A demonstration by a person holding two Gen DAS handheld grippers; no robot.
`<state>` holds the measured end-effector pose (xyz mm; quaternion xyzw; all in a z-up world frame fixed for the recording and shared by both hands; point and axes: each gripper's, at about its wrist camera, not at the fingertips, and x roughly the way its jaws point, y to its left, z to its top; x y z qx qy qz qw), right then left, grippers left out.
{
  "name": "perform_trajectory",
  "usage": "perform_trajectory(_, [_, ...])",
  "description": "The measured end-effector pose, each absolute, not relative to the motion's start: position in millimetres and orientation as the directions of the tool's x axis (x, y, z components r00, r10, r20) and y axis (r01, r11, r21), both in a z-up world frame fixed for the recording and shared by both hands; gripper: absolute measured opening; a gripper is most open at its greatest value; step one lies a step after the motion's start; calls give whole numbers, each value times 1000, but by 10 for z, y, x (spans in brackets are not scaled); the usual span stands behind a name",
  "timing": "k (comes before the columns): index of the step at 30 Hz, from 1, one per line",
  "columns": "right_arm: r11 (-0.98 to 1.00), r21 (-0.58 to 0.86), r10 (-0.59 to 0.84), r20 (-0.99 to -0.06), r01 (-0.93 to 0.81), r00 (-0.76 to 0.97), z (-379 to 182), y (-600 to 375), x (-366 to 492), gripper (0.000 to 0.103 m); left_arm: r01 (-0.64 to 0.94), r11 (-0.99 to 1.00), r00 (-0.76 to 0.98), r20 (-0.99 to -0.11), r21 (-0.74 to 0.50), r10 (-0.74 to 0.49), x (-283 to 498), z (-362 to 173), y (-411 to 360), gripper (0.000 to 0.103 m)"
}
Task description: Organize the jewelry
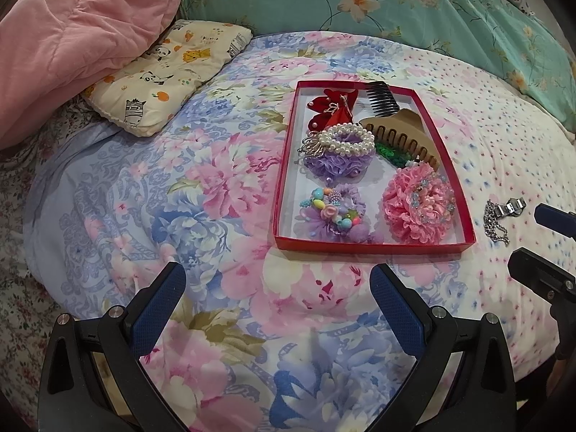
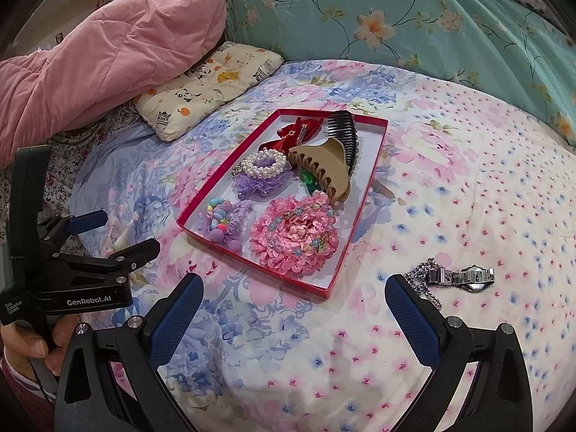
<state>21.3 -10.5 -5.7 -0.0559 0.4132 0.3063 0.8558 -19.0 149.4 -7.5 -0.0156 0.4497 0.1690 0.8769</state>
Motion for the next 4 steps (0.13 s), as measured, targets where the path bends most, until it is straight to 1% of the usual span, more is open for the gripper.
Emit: perform_trajectory(4, [806,158,478,-741,-570,471,-58,-106,212,102,-311,942,537,-795,124,282,-171,-74,1483,103])
